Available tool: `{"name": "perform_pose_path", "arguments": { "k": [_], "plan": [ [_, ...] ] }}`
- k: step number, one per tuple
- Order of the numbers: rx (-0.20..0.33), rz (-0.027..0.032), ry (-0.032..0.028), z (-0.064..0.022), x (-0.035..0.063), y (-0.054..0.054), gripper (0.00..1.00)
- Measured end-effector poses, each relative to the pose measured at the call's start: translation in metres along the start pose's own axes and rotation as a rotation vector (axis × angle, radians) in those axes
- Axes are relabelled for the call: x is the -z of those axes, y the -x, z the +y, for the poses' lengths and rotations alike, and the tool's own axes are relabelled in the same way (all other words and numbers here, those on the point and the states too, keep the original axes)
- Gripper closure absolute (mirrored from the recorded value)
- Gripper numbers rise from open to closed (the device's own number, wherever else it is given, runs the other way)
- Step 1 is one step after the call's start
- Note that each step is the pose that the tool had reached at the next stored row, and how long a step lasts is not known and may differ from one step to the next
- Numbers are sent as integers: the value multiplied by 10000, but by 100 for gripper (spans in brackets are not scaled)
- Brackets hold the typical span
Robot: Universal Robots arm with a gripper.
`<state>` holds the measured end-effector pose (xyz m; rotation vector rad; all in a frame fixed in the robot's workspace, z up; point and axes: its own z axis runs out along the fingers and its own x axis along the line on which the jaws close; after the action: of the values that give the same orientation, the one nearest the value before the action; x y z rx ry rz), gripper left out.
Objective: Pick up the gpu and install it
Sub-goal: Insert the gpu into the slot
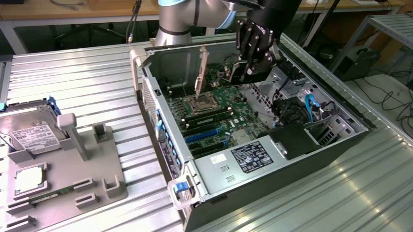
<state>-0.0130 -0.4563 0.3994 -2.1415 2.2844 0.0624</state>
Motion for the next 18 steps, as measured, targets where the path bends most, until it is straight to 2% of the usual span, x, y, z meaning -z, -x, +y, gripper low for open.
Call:
{"name": "perform_pose_path", "arguments": {
  "k": [18],
  "plan": [
    [1778, 40, 61, 0, 0, 0, 73]
  ]
}}
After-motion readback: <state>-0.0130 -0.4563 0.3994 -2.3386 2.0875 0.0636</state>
